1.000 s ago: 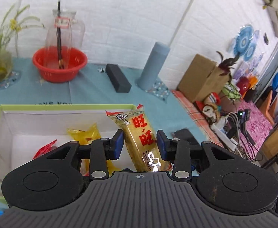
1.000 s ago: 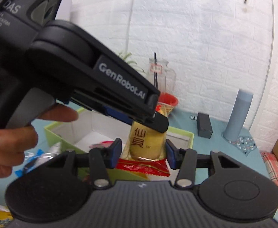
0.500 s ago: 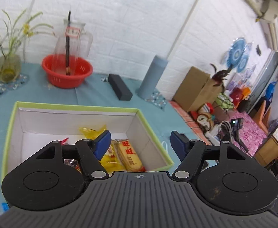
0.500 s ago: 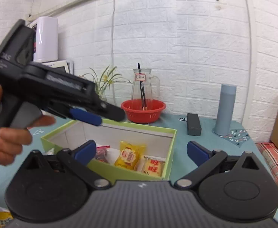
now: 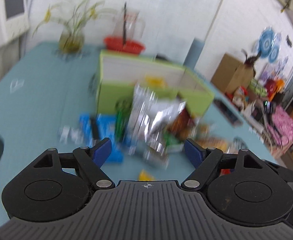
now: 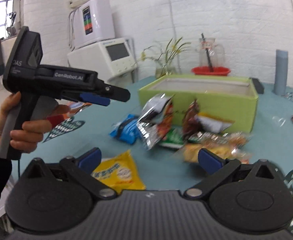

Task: Organize snacks
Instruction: 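Grasp the large yellow chip bag with the left gripper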

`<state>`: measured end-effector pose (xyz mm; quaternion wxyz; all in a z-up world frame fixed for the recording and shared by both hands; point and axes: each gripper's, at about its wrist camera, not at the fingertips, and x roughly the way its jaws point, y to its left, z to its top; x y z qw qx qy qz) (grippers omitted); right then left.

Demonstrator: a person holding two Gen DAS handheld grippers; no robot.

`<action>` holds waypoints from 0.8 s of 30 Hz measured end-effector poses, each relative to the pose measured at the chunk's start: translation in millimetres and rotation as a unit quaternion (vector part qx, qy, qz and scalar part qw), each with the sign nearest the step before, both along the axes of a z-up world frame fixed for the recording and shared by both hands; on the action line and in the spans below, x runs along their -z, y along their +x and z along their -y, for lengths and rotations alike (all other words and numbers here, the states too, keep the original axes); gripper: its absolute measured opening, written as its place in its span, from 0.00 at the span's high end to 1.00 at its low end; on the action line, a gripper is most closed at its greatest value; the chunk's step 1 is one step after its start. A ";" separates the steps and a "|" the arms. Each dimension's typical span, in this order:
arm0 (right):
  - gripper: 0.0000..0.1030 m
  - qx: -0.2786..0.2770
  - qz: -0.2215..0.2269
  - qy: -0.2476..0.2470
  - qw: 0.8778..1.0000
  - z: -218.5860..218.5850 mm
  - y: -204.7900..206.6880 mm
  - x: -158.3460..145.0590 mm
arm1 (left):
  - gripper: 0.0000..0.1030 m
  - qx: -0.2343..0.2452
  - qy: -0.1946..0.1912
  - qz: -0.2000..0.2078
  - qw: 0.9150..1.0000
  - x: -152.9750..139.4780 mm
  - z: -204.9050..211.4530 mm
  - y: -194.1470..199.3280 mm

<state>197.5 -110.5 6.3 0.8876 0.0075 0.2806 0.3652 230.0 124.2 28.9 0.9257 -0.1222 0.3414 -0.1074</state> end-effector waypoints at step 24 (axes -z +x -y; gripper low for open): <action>0.01 -0.017 -0.059 -0.058 0.996 -76.5 -3.6 39.9 | 0.41 0.051 -0.110 -0.100 0.988 49.1 -15.7 -11.1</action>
